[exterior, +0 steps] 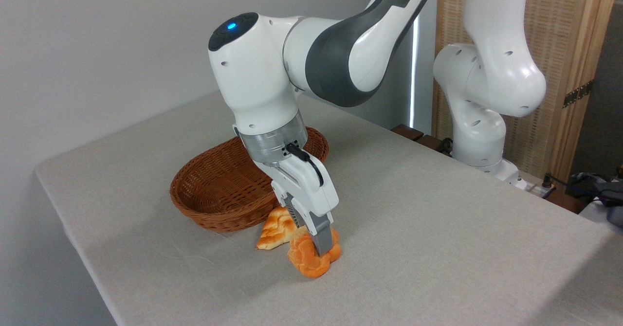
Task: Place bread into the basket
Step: 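Lift the bun and carry it over the wicker basket, then open the gripper to drop the bun into the basket, then raise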
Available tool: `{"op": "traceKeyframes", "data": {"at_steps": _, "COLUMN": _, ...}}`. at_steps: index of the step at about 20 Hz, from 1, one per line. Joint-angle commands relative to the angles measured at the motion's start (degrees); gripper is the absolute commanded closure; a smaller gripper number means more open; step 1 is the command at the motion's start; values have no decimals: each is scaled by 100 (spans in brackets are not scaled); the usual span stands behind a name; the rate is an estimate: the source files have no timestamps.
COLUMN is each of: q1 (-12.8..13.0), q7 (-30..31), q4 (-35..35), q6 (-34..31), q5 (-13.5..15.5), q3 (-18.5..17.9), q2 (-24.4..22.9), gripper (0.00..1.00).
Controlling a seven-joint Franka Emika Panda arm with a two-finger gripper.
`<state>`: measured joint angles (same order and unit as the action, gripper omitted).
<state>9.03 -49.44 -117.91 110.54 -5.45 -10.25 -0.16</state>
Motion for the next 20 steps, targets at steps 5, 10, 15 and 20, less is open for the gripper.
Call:
{"op": "traceKeyframes", "data": {"at_steps": 5, "q1": 28, "q7": -31, "q4": 232, "q6": 109, "q5": 438, "q3": 364, "q2": -740, "gripper": 67}}
{"op": "traceKeyframes", "data": {"at_steps": 10, "q1": 28, "q7": 722, "q4": 409, "q6": 117, "q5": 1134, "q3": 1251, "q2": -889, "gripper": 33}}
{"op": "traceKeyframes", "data": {"at_steps": 15, "q1": 28, "q7": 1243, "q4": 391, "q6": 65, "q5": 1126, "q3": 1754, "q2": -881, "gripper": 0}}
{"op": "traceKeyframes", "data": {"at_steps": 20, "q1": -129, "q7": 1217, "q4": 418, "q6": 12, "q5": 1029, "q3": 1466, "q2": -1239, "gripper": 0}}
